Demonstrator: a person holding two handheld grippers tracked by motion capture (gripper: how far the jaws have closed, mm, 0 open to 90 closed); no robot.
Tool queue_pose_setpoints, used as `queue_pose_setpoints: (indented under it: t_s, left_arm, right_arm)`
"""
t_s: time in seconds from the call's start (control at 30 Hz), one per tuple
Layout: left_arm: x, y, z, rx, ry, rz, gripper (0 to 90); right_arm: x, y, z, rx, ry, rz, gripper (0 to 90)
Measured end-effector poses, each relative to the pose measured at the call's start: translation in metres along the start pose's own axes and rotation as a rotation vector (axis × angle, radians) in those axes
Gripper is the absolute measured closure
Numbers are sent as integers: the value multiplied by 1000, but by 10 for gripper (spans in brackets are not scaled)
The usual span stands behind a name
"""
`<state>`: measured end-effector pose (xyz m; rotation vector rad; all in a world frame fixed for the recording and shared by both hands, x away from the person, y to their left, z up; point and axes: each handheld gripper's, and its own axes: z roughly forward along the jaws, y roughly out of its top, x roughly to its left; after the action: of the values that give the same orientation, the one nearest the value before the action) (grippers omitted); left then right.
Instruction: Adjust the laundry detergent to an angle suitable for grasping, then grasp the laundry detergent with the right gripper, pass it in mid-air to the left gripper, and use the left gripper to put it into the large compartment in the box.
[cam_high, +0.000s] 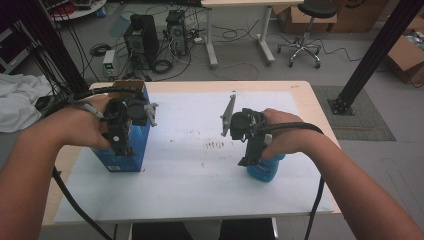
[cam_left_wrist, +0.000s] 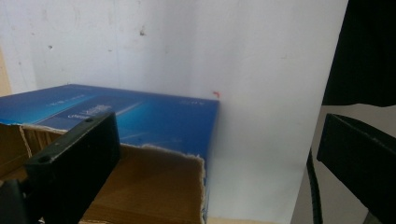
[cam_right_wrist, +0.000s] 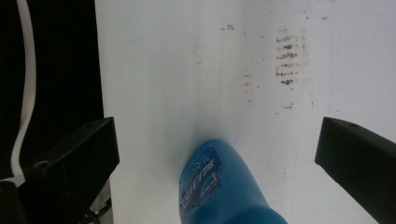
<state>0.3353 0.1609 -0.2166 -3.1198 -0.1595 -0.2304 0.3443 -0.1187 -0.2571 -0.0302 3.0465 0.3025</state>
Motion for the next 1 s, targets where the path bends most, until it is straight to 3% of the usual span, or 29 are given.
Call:
queue_pose_setpoints:
  t_s: [1.0]
  left_arm:
    - [0,12,-3,0,14,26,1]
  right_arm:
    - [-6,-3,1,8,-5,1,0]
